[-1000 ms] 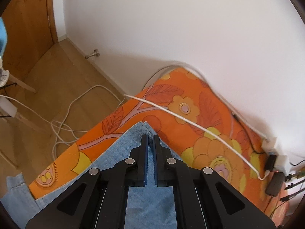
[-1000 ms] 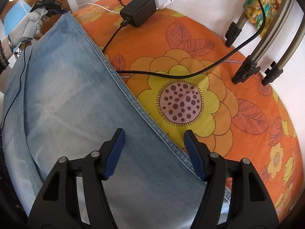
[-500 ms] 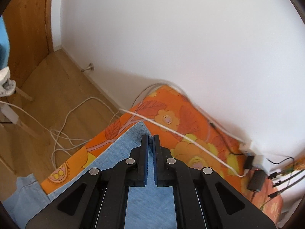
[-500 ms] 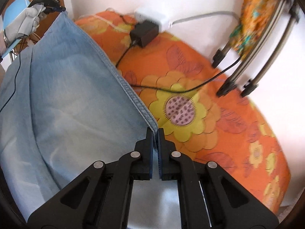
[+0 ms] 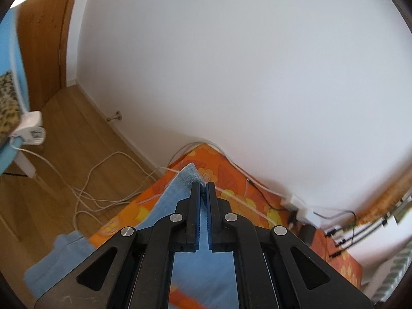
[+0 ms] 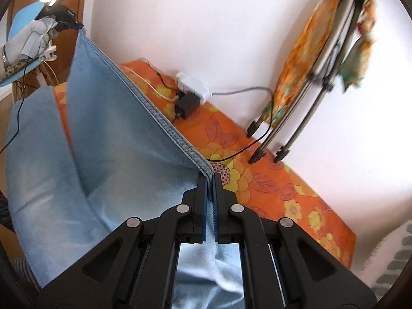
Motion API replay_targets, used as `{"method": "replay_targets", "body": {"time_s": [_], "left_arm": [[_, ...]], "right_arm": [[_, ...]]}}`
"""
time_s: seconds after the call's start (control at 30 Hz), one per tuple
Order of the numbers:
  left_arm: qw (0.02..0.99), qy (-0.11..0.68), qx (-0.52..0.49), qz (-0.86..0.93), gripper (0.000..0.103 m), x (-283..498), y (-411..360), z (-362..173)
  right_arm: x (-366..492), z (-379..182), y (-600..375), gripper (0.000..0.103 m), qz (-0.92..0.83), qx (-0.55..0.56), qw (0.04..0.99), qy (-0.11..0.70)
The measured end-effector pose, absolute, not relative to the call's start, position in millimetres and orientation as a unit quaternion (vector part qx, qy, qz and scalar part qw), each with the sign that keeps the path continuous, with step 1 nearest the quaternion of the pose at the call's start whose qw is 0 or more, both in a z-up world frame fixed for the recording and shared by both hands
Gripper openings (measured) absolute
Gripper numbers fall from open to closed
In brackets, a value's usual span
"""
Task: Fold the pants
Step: 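Close both tools on the leg hems and lift the jeans off the bed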
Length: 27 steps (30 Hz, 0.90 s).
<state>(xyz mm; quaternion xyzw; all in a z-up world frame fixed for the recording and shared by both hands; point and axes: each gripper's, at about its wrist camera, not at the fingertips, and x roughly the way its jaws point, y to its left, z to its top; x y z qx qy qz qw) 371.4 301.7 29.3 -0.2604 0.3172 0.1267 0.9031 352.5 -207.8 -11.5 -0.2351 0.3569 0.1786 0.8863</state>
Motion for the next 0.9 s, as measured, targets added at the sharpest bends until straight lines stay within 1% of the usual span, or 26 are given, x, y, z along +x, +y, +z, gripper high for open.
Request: {"method": "replay_targets", "body": {"time_s": [0.1,0.2,0.3,0.43,0.6,0.77,0.9], "left_arm": [[0.903,0.314,-0.269,0.120,0.003,319.7,311.5,28.6],[0.899,0.323,-0.269,0.120,0.003,273.3,317.9,16.2],[0.891,0.341,-0.273,0.125,0.003,236.2,323.3,-5.9],[0.875,0.373,-0.275,0.138,0.003,197.6,327.4,-38.2],[0.847,0.419,-0.293,0.147,0.003,170.5,339.9,-85.2],[0.842,0.433,-0.285,0.147,0.003,150.7,332.7,-108.9],[0.842,0.430,-0.292,0.146,0.002,139.0,339.5,-116.1]], "right_arm": [[309.8,6.5,-207.2,0.003,0.186,-0.225,0.894,0.340],[263.2,14.8,-198.3,0.003,0.194,-0.236,0.895,0.324],[223.0,10.8,-191.7,0.003,0.210,-0.222,0.891,0.336],[178.1,-8.2,-180.4,0.004,0.238,-0.209,0.874,0.367],[147.4,-45.0,-161.1,0.003,0.268,-0.222,0.838,0.420],[129.9,-73.7,-142.3,0.004,0.284,-0.243,0.812,0.449],[125.0,-99.1,-137.9,0.004,0.294,-0.261,0.776,0.493]]}}
